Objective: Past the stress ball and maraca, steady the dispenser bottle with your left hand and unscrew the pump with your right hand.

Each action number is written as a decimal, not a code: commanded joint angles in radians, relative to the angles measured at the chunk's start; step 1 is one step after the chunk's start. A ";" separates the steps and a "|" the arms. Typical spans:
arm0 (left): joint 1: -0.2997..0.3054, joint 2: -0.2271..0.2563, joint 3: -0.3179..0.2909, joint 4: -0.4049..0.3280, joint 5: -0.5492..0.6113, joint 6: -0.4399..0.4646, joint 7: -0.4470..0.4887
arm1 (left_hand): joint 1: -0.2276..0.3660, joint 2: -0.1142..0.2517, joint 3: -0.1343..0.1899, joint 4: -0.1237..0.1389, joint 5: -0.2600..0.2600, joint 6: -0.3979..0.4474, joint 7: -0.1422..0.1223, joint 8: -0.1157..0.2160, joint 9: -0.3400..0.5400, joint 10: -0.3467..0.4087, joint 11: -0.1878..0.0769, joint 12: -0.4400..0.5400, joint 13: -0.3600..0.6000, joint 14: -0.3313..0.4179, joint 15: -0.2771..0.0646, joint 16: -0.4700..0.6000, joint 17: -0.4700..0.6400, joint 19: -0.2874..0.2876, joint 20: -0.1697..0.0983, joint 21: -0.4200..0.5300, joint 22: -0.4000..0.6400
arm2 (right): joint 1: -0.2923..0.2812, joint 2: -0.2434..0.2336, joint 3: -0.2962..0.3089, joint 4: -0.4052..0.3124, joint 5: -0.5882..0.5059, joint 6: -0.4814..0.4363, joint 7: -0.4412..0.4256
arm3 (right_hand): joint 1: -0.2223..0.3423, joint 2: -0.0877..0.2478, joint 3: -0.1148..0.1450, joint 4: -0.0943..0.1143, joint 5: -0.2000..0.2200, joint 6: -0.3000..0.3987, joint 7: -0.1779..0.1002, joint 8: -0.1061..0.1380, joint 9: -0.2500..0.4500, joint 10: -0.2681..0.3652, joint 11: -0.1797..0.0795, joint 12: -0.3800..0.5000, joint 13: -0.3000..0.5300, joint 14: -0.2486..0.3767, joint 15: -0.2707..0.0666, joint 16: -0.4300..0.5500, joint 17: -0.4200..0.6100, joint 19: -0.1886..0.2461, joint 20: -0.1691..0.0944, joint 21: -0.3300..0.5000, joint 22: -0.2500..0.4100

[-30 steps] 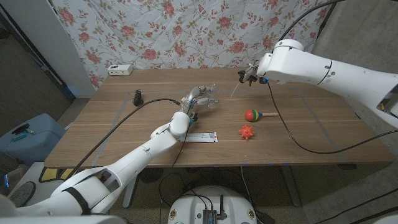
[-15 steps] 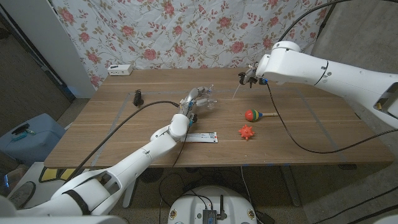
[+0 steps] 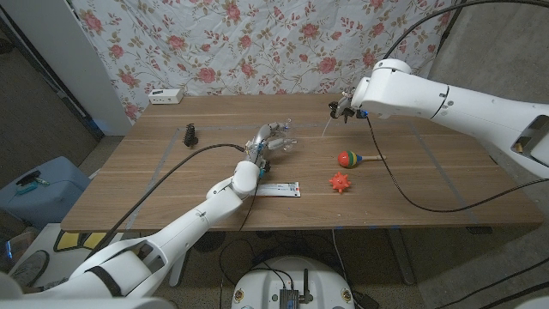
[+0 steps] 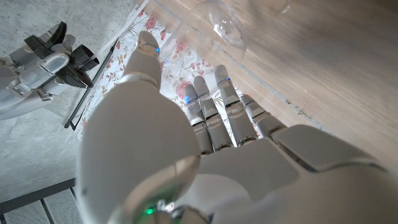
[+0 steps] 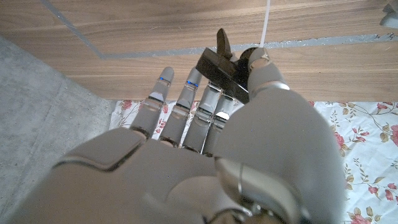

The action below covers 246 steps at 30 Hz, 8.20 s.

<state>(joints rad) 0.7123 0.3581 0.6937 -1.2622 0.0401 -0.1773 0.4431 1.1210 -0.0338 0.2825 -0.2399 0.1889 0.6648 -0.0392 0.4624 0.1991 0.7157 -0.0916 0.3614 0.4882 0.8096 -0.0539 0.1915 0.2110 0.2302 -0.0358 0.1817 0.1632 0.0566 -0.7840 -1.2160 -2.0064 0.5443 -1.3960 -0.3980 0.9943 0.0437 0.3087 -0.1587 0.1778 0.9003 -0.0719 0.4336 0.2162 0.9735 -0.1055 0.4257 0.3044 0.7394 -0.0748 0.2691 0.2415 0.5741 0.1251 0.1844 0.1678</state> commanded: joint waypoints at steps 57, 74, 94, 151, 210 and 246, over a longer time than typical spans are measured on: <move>0.064 0.007 -0.031 -0.006 -0.043 0.010 0.047 | -0.157 0.049 0.108 0.088 -0.009 0.037 -0.065 -0.157 -0.012 0.016 -0.053 -0.127 -0.147 -0.090 -0.122 -0.025 -0.050 -0.030 0.030 0.001 0.005 | -0.175 0.058 0.150 0.009 -0.301 0.000 0.217 | 0.013 0.023 0.001 0.006 0.007 0.035 -0.050 0.008 0.000 0.002 -0.009 0.000 0.004 -0.004 -0.074 -0.009 0.007 -0.014 -0.008 0.000 -0.001; 0.069 0.022 -0.034 -0.025 -0.052 0.025 0.025 | -0.172 0.014 0.076 0.089 -0.013 -0.058 -0.081 -0.239 -0.008 -0.089 -0.037 -0.171 -0.186 -0.189 -0.103 -0.020 -0.043 -0.060 0.043 0.000 0.006 | -0.183 0.063 0.158 0.005 -0.307 0.000 0.219 | 0.012 0.024 0.000 0.007 0.007 0.036 -0.049 0.010 0.000 0.005 -0.010 0.000 0.005 -0.001 -0.075 -0.009 0.009 -0.015 -0.008 0.000 -0.001; 0.063 0.044 -0.032 -0.057 -0.074 0.070 -0.030 | -0.187 -0.036 0.025 0.091 0.002 -0.182 -0.069 -0.286 -0.009 -0.219 -0.006 -0.178 -0.227 -0.349 -0.058 -0.022 -0.043 -0.097 0.078 0.000 0.006 | -0.192 0.060 0.167 -0.001 -0.298 0.004 0.208 | 0.013 0.025 -0.002 0.006 0.006 0.039 -0.050 0.013 -0.001 0.010 -0.009 0.000 0.006 0.000 -0.078 -0.008 0.011 -0.013 -0.008 0.002 -0.001; 0.138 0.154 -0.104 -0.220 -0.204 0.097 -0.156 | -0.340 -0.073 -0.105 0.159 0.078 -0.483 0.017 -0.287 -0.019 -0.506 0.074 -0.174 -0.290 -0.653 0.045 -0.021 -0.042 -0.225 0.095 -0.005 0.006 | -0.275 0.057 0.221 -0.072 -0.279 0.000 0.039 | 0.011 0.026 -0.004 0.007 0.005 0.038 -0.051 0.017 -0.002 0.012 -0.011 -0.002 0.008 0.006 -0.080 -0.010 0.013 -0.014 -0.011 0.002 -0.001; 0.152 0.076 -0.193 -0.141 -0.361 -0.104 -0.181 | -0.430 0.018 -0.118 0.224 0.079 -0.443 0.029 -0.270 -0.019 -0.479 0.077 -0.152 -0.294 -0.654 0.051 -0.009 -0.041 -0.219 0.095 0.007 0.008 | -0.413 0.107 0.197 0.022 -0.528 0.041 -0.019 | -0.034 -0.013 -0.030 0.016 0.008 -0.053 -0.065 -0.019 -0.006 -0.094 -0.019 -0.050 0.009 -0.059 -0.085 -0.043 0.016 -0.015 -0.025 0.001 0.000; 0.148 0.035 -0.230 -0.069 -0.444 -0.204 -0.228 | -0.460 0.060 -0.118 0.245 0.070 -0.456 0.032 -0.278 -0.019 -0.487 0.084 -0.156 -0.295 -0.669 0.059 -0.016 -0.041 -0.224 0.096 0.005 0.008 | -0.471 0.056 0.257 -0.001 -0.488 0.151 0.088 | -0.208 -0.090 -0.067 0.060 0.042 -0.369 0.025 -0.183 -0.005 -0.453 0.093 -0.205 0.002 -0.327 0.054 -0.089 -0.002 -0.110 0.013 -0.005 0.001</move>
<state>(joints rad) 0.8772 0.4026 0.4690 -1.3674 -0.3914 -0.3558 0.2379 0.6662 0.0165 0.1607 -0.0023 0.2637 0.2126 -0.0088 0.1845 0.1768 0.2315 -0.0106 0.2035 0.1908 0.1447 0.0038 0.1780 0.1677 0.0068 0.0588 0.1817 0.1701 -0.3914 -0.6955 -0.9835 -1.9914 0.0388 -1.3195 -0.3484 0.8063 -0.0396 0.2483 -0.1055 0.2128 0.5450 -0.0506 0.2567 0.2073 0.5392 -0.0181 0.2273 0.3061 0.4312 -0.0282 0.1809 0.2411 0.4758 0.1387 0.1805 0.1678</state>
